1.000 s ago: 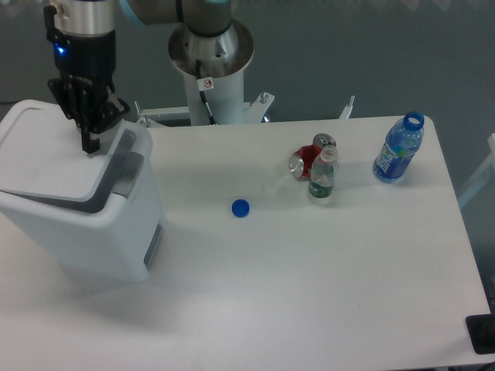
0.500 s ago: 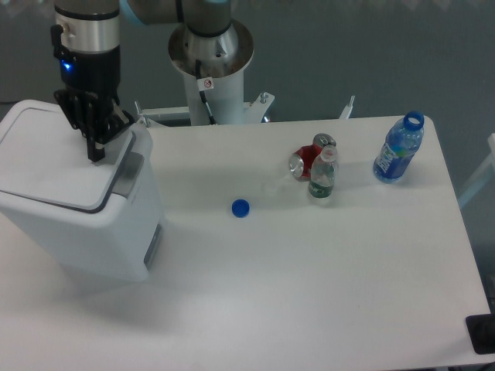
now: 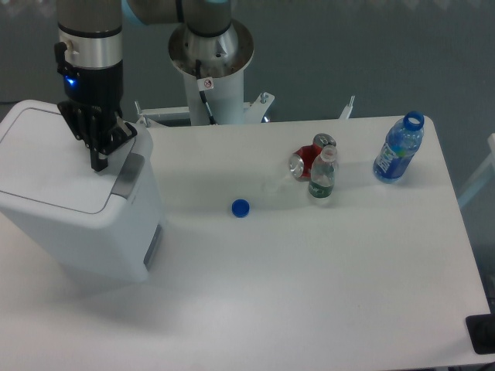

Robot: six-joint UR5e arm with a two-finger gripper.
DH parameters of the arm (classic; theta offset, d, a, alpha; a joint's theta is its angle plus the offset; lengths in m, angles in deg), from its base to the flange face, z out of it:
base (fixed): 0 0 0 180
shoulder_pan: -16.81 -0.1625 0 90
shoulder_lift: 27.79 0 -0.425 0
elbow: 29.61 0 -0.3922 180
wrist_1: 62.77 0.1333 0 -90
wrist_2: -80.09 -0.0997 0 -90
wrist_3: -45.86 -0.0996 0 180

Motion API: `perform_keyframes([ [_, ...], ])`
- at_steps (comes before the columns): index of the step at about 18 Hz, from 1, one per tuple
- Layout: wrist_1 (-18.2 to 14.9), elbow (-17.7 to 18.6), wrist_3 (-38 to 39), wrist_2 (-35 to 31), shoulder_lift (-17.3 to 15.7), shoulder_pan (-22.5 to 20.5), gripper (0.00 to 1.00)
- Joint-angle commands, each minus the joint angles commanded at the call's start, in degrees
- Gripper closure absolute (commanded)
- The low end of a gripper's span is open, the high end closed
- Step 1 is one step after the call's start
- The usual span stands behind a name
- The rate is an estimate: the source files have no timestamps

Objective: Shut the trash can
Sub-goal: 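Press the lid down with the gripper until it shuts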

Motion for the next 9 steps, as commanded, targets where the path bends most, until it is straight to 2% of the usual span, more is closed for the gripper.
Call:
perform_keyframes([
  [4,0.0,-0.1,-0.3,0.2,-0.2,-0.6,1.00],
  [6,0.1,-0.6,-0.4,0.7,-0.4,-2.5,0.99],
  [8,0.2,-1.2,-0.4,1.2,-0.8,-4.0,0.70],
  [9,0.3,-1.4,-0.4,1.9,-1.0,-5.4,0.52],
])
